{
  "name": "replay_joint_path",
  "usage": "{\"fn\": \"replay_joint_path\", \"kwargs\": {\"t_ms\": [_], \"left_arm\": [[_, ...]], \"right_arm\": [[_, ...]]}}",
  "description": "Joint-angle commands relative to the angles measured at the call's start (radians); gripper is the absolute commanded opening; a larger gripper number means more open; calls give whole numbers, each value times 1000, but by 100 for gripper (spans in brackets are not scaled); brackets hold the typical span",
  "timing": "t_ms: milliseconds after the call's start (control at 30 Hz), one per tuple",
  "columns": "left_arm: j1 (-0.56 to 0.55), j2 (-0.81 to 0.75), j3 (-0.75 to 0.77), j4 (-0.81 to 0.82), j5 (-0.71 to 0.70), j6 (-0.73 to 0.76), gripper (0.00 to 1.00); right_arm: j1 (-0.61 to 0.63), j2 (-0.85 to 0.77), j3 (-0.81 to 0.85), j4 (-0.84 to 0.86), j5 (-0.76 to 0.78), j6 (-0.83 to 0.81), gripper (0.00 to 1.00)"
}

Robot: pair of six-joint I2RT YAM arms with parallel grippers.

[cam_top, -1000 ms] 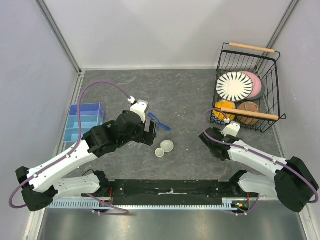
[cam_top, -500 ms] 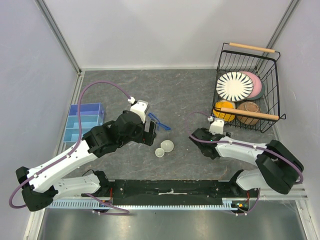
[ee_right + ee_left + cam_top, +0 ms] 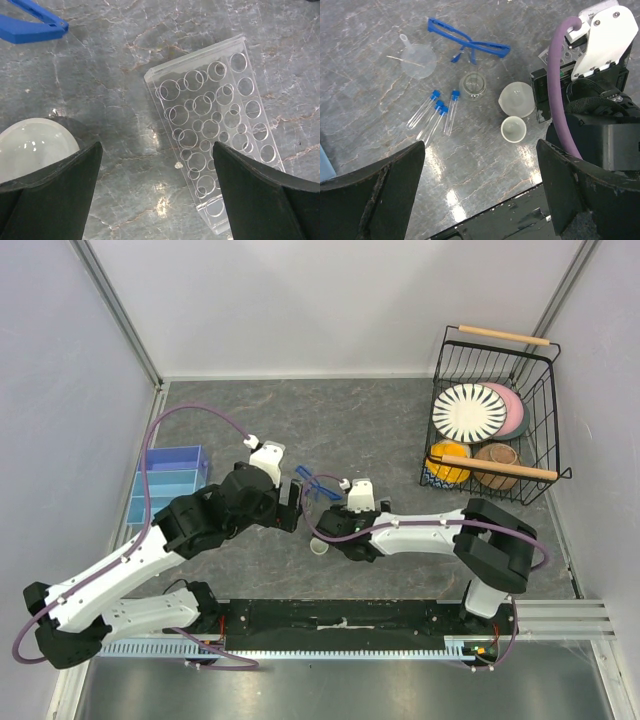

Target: Organize the chemistry lab equipment

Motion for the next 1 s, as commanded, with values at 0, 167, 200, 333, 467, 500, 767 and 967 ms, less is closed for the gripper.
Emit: {"fn": "replay_joint_path", "kwargs": {"t_ms": [0,167,200,333,467,500,767,967], "left_arm": [[-1,-20,12,19,-2,-33,100],[-3,-15,19,11,-4,-28,100],[-3,-17,22,9,-4,-30,100],[-3,-9,32,8,-7,-27,100],[-1,11,40,9,-15,-22,100],[-3,12,42,9,-16,-22,100],[-3,55,69,11,-35,-11,100],[-1,103,95,16,-65,2,100]], "right_arm": [[-3,79,47,33,-125,45,98],[-111,84,84,44,-117,-5,98],[-127,84,92,45,-117,-16,98],[-219,90,130,64,-131,-79,98],[-279,127,182,94,-155,-159,98],[-289,141,199,106,-160,-173,98],[-418,332,483,143,-247,-384,98],[-501,443,696,143,-379,-567,98]]}}
